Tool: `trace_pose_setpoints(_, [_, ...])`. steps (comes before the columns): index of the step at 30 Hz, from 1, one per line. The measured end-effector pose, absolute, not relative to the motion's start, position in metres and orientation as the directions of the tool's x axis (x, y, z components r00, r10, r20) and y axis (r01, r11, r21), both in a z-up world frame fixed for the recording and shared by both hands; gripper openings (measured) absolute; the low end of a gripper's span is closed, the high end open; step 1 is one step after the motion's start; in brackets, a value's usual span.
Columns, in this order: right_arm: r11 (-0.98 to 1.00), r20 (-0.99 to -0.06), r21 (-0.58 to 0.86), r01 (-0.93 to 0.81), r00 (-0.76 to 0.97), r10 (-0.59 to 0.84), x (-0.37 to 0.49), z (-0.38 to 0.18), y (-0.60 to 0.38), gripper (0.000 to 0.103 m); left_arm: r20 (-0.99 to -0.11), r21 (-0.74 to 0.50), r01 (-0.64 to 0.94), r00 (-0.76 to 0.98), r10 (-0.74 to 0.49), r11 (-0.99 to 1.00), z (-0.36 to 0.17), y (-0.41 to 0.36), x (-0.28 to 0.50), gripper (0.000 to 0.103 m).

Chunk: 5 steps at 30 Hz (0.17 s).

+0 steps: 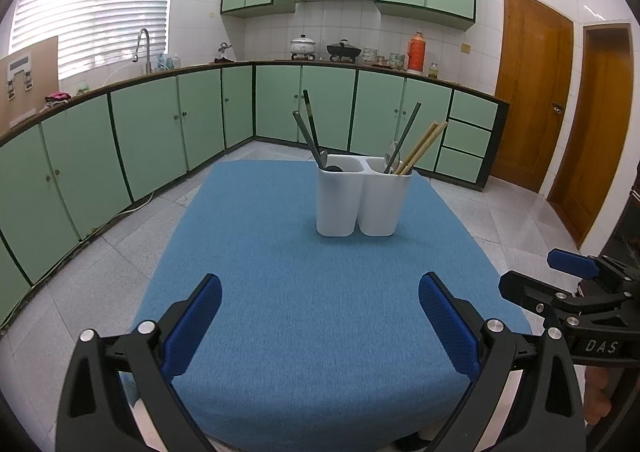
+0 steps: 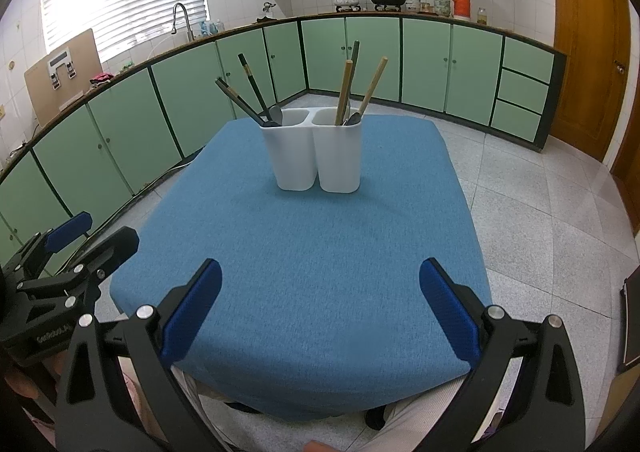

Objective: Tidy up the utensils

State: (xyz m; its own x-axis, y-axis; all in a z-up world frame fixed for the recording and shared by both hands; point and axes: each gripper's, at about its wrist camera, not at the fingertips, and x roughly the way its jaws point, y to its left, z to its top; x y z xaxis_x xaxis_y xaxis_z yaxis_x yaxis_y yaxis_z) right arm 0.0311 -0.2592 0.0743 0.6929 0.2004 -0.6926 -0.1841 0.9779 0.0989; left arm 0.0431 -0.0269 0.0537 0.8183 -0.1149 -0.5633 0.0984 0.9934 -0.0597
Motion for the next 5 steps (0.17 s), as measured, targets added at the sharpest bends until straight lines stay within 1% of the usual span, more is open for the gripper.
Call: trace_pose_setpoints(5, [0.978,-0.692,0.099,-0.184,0.694,0.201,0.0314,0.0742,-0.2591,0.096,-0.563,-0.061,0.097,0.818,-0.114,0.993,0.053,-0.0277,0.0432,0.097])
